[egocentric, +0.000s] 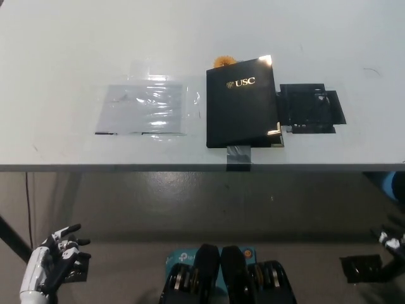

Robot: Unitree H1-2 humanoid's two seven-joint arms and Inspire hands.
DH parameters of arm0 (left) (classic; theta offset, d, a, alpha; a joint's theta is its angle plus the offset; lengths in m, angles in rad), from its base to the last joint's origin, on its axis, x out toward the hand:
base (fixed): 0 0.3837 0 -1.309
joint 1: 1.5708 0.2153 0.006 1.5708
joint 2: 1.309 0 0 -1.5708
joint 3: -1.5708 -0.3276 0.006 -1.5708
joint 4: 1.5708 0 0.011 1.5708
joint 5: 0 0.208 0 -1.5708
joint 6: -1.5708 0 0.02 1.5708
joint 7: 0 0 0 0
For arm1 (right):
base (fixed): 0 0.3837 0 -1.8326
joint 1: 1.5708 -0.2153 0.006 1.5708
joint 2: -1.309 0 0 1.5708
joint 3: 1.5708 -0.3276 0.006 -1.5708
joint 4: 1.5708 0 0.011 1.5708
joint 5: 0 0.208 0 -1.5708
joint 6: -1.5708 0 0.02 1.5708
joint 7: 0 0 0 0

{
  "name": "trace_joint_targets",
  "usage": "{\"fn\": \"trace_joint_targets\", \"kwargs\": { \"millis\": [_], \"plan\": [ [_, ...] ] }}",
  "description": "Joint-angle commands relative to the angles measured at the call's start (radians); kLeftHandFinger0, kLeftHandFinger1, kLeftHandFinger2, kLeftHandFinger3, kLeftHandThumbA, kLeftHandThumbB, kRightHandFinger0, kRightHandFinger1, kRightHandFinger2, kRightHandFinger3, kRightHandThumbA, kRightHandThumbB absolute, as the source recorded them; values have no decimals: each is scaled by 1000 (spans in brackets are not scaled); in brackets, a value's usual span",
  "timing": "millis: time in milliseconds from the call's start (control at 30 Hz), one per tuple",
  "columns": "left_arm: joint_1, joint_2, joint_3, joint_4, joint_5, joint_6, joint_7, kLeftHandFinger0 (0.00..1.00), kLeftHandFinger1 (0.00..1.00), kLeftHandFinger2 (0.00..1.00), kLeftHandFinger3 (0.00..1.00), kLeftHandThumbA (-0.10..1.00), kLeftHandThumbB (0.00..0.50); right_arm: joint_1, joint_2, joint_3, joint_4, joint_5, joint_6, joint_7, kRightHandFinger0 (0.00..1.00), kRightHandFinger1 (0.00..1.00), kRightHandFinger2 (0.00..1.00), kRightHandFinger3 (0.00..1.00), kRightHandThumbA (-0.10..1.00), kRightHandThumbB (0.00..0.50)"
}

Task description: The robot uses its right hand to push the cover of the diary kept in the middle of the desk towards the left to open it

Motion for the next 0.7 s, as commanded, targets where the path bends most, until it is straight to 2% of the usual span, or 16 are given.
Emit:
{"fn": "trace_joint_targets", "kwargs": {
  "millis": [0, 100, 133, 300, 333, 367, 433, 500, 667],
  "plan": [
    [-6, 18, 4, -22, -11, 5, -7, 353, 436, 532, 683, 368, 292, -38, -54, 54, -101, -11, 27, 55, 574, 631, 701, 810, 1000, 206],
    [-5, 16, -6, -24, -7, 13, -12, 377, 445, 537, 690, 379, 296, -88, -100, 114, -198, -21, 55, 82, 549, 634, 739, 842, 1000, 188],
    [-4, 12, -4, -24, -15, 13, -13, 374, 442, 534, 687, 376, 303, -99, -109, 123, -214, -23, 70, 80, 548, 634, 743, 847, 1000, 213],
    [5, 8, -2, -26, -17, 7, -11, 357, 434, 517, 651, 365, 313, -151, -131, 164, -276, -29, 111, 65, 557, 631, 725, 848, 1000, 193],
    [1, 4, 1, -17, -20, 2, -8, 353, 433, 516, 637, 353, 331, -198, -127, 170, -308, -3, 145, 67, 529, 605, 695, 824, 1000, 205],
    [-2, 4, 2, -12, -22, -3, -9, 353, 433, 517, 634, 354, 334, -222, -128, 177, -319, 4, 153, 70, 521, 599, 694, 819, 1000, 184],
    [-7, 7, 0, -9, -16, -9, -9, 342, 423, 505, 634, 388, 365, -264, -124, 194, -325, -8, 164, 68, 503, 580, 681, 805, 1000, 191],
    [-15, 11, -3, -9, -13, -4, -10, 352, 431, 514, 643, 398, 362, -299, -119, 202, -316, -13, 168, 64, 499, 573, 658, 792, 1000, 201],
    [-21, 7, -1, -15, -14, 4, -5, 368, 434, 507, 639, 365, 319, -354, -100, 220, -284, -28, 154, 53, 505, 558, 631, 774, 1000, 183]
  ]
}}
